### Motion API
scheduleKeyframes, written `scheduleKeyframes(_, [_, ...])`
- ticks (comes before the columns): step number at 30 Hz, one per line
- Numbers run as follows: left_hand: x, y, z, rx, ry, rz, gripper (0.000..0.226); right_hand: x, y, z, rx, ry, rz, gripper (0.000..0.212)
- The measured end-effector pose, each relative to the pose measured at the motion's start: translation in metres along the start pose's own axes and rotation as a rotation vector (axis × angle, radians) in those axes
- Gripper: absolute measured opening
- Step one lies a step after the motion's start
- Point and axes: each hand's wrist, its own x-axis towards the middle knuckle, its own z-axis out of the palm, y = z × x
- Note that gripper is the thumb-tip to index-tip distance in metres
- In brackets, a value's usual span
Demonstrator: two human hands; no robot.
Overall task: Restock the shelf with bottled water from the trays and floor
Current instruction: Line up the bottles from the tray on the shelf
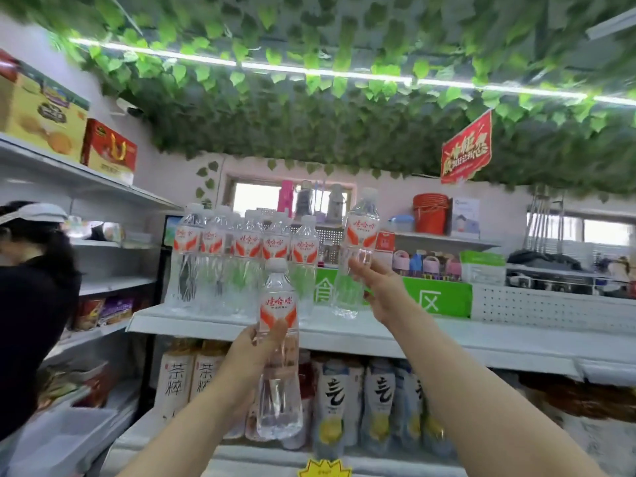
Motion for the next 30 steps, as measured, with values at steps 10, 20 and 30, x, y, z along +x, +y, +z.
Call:
scheduleKeyframes(10, [0.027,-0.007,0.009,-0.004,0.043,0.056,0.101,0.082,0.057,-0.026,-0.129,-0.027,0.160,0.053])
scheduleKeyframes(20, [0.056,-0.019,0.017,-0.015,0.065,0.071,0.099,0.128,0.089,-0.021,-0.112,-0.078,0.158,0.079])
scheduleKeyframes(30, [0.061,-0.022,0.017,-0.015,0.061,0.046,0.084,0.130,0.094,-0.012,-0.272,-0.038,0.091,0.095])
